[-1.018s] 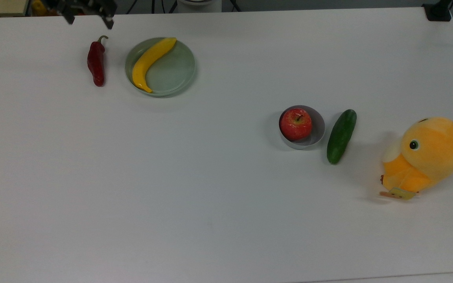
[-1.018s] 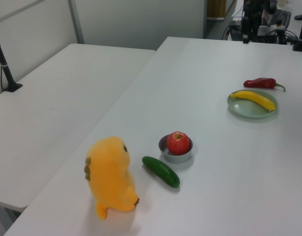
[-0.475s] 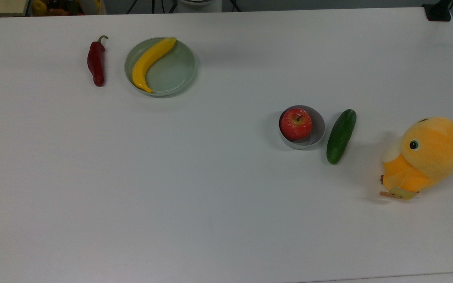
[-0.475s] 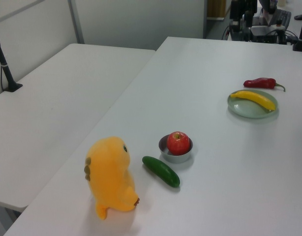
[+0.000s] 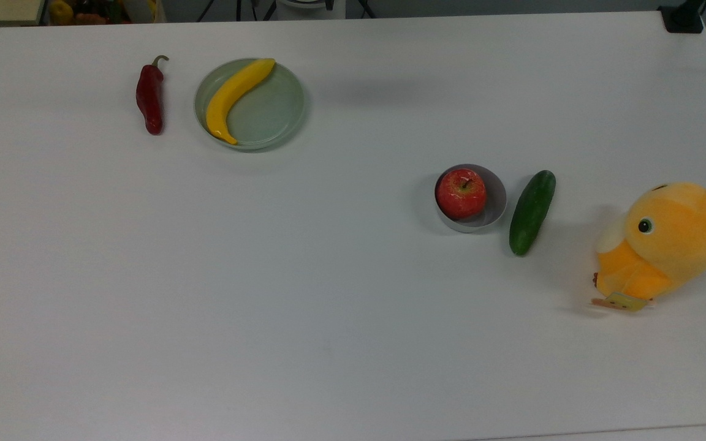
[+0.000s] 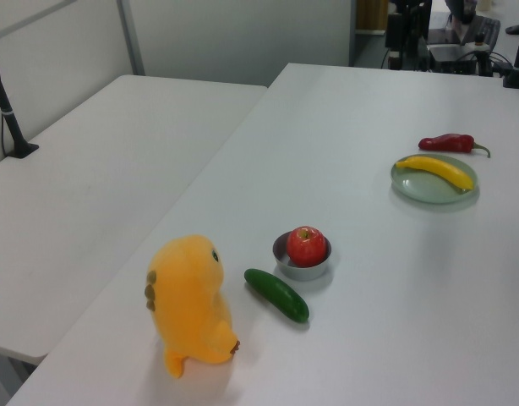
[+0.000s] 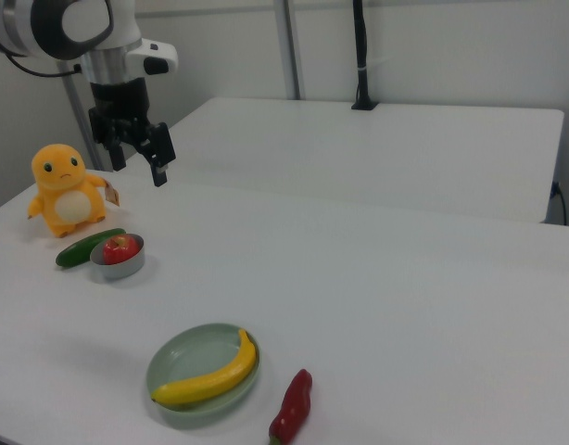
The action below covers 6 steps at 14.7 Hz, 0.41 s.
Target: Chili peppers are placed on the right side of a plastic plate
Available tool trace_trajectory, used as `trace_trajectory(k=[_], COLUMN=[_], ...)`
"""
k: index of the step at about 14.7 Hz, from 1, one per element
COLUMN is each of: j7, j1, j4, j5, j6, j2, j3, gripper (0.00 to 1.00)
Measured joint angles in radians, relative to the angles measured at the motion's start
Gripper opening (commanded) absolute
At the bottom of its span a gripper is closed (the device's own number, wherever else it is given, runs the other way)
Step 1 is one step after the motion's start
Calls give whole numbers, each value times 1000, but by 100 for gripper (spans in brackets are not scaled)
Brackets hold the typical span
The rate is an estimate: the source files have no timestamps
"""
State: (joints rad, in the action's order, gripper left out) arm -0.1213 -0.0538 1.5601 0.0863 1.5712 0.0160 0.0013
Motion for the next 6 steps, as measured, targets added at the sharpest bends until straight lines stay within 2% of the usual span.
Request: trace_trajectory(k=[3, 6], j7=[39, 50], j1=[0, 1], j4=[22, 50], j5=[-40, -74], j6=[134, 168], j2=[-1, -2], j3=[-6, -11], gripper=[100, 100])
